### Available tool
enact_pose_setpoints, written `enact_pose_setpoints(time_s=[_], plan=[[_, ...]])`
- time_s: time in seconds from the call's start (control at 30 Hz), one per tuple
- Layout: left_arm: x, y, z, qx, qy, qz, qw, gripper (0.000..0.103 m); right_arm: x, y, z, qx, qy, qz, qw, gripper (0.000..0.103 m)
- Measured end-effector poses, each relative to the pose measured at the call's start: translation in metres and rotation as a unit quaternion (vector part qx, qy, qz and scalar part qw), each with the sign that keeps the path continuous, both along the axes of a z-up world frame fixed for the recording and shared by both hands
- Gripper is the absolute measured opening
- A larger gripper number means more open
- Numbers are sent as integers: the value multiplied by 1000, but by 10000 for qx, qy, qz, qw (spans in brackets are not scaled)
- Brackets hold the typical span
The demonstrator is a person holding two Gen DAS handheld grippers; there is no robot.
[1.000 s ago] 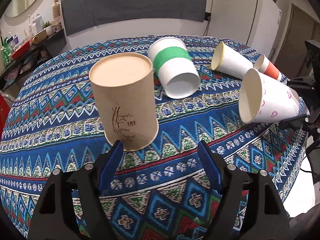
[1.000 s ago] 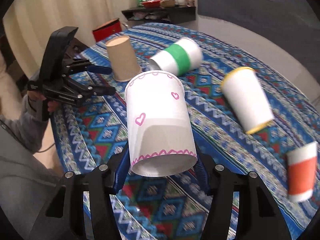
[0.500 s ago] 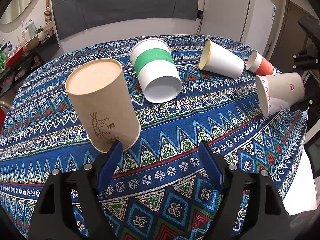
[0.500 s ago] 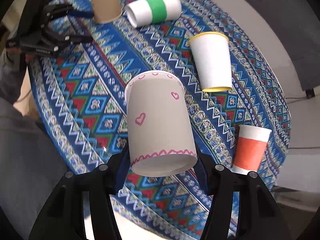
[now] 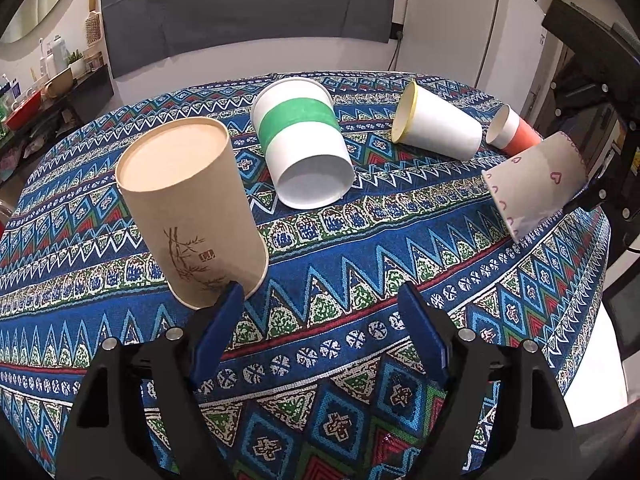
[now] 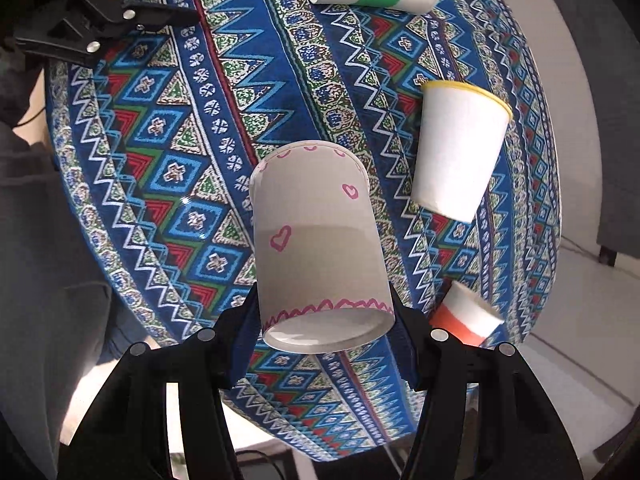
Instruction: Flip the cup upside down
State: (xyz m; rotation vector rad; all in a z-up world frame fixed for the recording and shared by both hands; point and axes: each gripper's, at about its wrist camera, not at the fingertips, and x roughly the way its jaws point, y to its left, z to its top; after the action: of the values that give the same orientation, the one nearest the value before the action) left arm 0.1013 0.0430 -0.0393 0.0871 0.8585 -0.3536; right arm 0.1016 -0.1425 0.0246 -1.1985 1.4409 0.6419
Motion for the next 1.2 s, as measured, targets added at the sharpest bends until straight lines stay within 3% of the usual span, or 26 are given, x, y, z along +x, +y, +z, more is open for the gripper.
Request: enact_pose_setpoints(time_s=[0.23,0.43,0.63,0.8,0.97,1.2], plan=[[-4,3,-2,10,22,90,10000,78,2,38,-2,-166,7,551,9983,54],[-5,8,-1,-40,78,182,9998,78,8,34,10,81,-74,371,9993,55],[-11,2,5,-35,36,186,9998,79,-3,15,25,383,-66,189,9991,63],[-24,-5,15,-40,-77,239,9997,81,-22,2,47,729,-373,211,9964,83],[-39,-9,32,-201,-263,332,9989,88,-51,-12,73,1536,-881,184,9840,87],[-65,-21,56,-285,-573,456,9969,92,-75,-46,83,2507,-1840,-345,9498,89]])
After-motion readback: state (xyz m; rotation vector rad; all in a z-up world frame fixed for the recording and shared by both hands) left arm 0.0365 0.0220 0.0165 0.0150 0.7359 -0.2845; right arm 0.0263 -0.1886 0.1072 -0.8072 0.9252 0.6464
